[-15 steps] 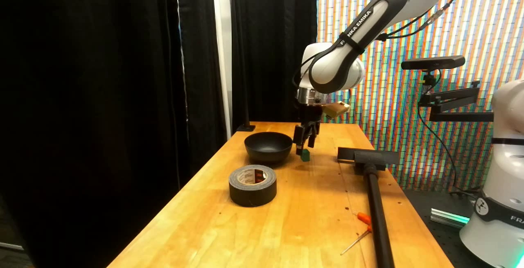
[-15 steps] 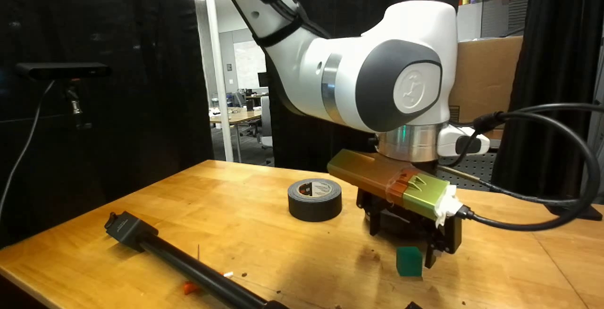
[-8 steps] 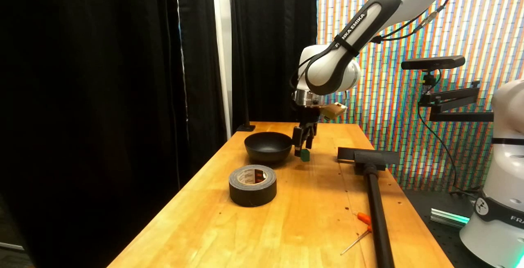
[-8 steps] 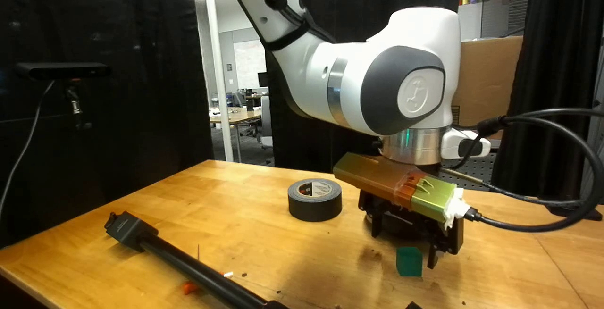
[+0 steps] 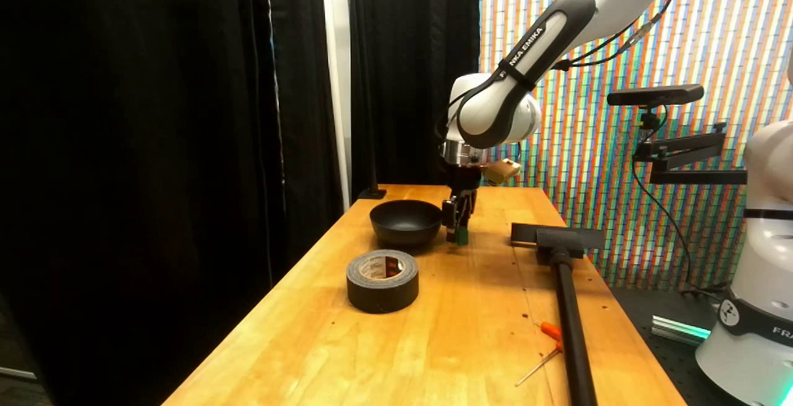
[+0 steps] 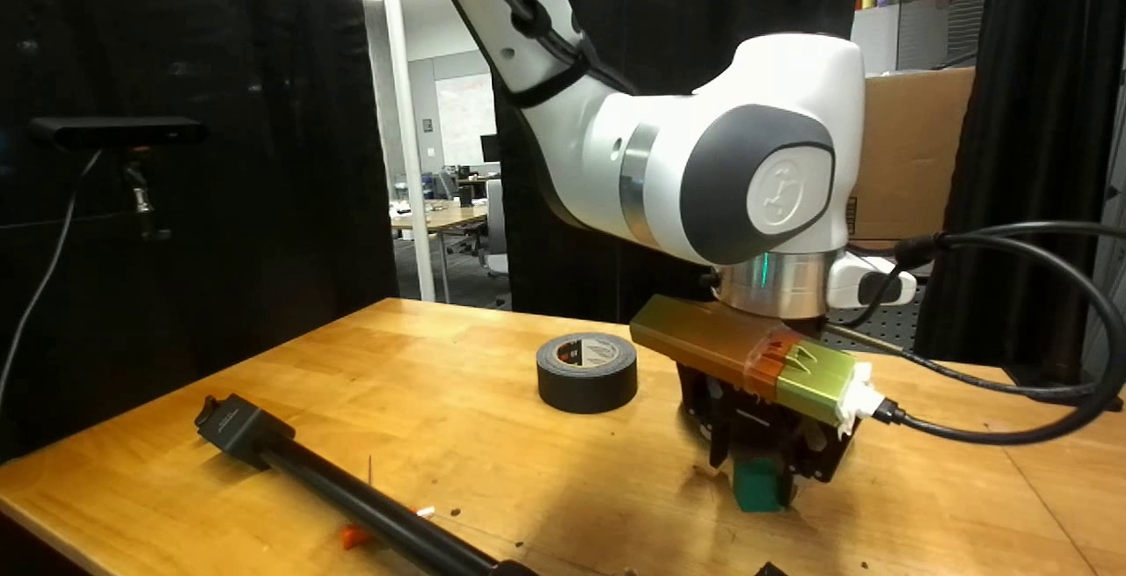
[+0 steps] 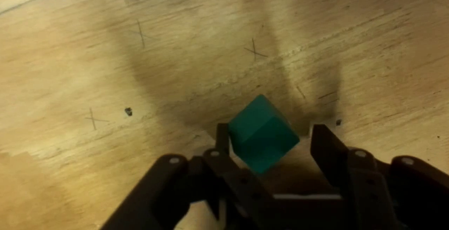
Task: Pick up the green object from the table and put it on the seal tape
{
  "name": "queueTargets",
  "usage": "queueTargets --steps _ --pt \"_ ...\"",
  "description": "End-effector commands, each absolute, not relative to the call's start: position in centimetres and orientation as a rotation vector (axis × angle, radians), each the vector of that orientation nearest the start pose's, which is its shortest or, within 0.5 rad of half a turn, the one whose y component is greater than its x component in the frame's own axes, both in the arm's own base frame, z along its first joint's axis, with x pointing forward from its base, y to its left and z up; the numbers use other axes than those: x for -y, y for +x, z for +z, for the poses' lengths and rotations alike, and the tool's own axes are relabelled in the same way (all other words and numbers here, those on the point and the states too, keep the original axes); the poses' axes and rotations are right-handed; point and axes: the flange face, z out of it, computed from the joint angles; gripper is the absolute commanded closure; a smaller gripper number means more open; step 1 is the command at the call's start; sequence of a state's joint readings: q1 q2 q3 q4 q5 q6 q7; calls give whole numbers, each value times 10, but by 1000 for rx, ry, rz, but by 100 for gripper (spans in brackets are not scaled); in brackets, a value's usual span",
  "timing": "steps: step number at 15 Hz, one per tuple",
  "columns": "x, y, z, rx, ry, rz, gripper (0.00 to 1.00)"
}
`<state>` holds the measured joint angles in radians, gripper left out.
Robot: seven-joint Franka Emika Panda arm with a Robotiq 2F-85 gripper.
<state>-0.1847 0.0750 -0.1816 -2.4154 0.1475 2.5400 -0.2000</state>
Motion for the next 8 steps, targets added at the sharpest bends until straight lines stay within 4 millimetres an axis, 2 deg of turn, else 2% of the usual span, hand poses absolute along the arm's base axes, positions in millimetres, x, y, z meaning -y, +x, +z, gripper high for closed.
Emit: queueTargets --steps 1,5,8 --pt "184 469 287 -426 -3038 -127 65" --pt "182 469 287 -422 -3038 -127 95" --pt "180 469 288 -419 -3041 -126 93"
